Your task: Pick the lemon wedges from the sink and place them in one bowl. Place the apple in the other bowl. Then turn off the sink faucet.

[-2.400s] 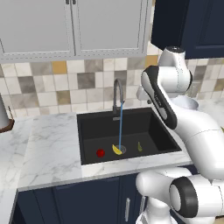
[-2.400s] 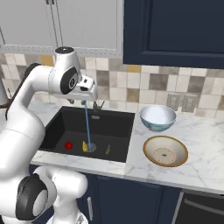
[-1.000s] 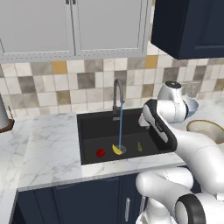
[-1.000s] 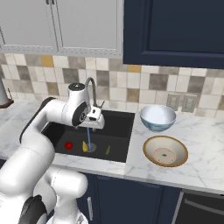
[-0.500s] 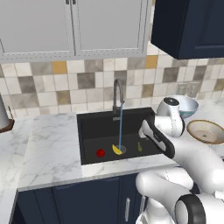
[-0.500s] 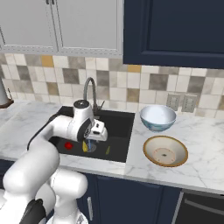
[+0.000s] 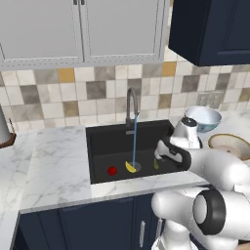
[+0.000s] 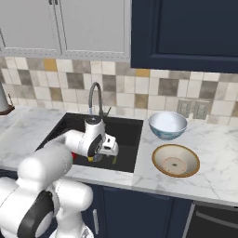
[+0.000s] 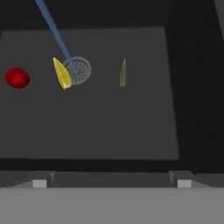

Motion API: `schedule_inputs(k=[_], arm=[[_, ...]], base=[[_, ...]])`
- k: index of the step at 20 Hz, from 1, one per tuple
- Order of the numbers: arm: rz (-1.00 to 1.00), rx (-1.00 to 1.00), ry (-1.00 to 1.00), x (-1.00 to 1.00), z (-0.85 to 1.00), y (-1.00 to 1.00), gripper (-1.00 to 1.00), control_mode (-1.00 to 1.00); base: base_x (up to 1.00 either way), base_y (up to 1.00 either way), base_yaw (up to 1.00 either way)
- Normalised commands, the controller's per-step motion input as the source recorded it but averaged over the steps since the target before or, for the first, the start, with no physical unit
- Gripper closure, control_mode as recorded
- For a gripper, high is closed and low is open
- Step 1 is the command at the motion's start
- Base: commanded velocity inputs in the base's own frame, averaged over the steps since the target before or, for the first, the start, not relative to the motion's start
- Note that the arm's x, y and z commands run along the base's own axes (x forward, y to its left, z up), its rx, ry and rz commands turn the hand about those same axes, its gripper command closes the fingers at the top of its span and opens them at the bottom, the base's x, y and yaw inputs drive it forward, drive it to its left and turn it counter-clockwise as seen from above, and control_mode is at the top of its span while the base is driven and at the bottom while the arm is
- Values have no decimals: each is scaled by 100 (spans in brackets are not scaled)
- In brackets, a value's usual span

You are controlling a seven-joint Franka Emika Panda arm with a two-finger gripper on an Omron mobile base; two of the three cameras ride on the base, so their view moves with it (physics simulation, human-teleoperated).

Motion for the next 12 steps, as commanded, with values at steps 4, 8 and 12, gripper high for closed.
schedule_inputs(k=[4, 8, 12], arm=[[-2, 0, 6, 43, -29, 0, -100, -100], [-1, 0, 7, 53, -29, 0, -100, -100], [0, 0, 4, 47, -35, 0, -100, -100]], base=[[0, 0, 0], [0, 0, 0], [0, 0, 0]])
